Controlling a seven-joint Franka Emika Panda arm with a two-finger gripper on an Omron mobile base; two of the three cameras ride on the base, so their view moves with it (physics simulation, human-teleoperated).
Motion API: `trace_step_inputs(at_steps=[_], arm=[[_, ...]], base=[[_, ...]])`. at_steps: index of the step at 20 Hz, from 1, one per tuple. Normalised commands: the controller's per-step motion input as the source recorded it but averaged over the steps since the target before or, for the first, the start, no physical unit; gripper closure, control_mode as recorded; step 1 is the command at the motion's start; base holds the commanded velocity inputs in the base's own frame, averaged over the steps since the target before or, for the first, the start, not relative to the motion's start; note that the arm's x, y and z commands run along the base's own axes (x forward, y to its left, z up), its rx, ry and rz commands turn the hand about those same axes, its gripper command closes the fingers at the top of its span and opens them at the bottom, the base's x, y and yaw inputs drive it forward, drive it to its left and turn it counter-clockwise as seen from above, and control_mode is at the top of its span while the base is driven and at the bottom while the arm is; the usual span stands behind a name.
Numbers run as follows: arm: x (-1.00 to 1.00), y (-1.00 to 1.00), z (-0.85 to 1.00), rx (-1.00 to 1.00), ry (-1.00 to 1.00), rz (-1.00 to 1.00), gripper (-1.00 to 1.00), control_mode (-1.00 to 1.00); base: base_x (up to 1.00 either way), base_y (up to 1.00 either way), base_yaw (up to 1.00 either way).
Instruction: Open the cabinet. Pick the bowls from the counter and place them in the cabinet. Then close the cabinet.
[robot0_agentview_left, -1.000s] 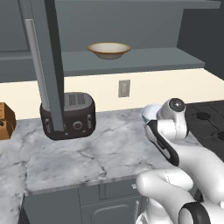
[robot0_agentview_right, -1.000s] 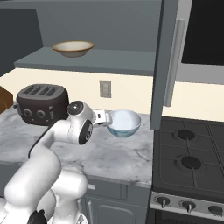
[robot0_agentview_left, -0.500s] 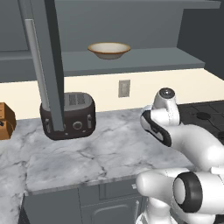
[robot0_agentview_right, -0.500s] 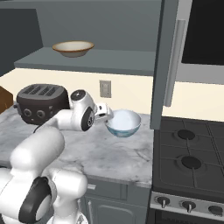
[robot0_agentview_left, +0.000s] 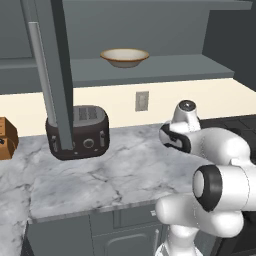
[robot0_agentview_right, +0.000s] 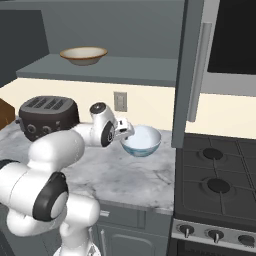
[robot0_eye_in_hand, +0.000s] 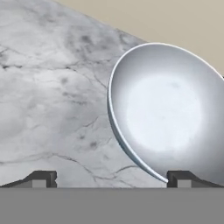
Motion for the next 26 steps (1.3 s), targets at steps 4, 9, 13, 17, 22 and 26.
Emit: trace_step_inputs(at_steps=[4,9,13,17,22,26], arm=[[0.36,-0.01,-0.29,0.0,-0.01,0.03,-1.0,-1.0],[0.35,-0.15,-0.09,0.0,0.0,0.05,-1.0,-1.0],[0.33,-0.18,-0.06,0.0,0.0,0.05,-1.0,-1.0],[0.32,-0.07,-0.14,0.0,0.0,0.04,-1.0,-1.0],[0.21,0.0,-0.25,0.0,0.0,0.03,-1.0,-1.0],[0.16,0.0,-0.37,0.0,0.0,0.02,-1.0,-1.0]], base=[[0.0,0.0,0.0],[0.0,0.0,0.0],[0.0,0.0,0.0],[0.0,0.0,0.0],[0.0,0.0,0.0],[0.0,0.0,0.0]])
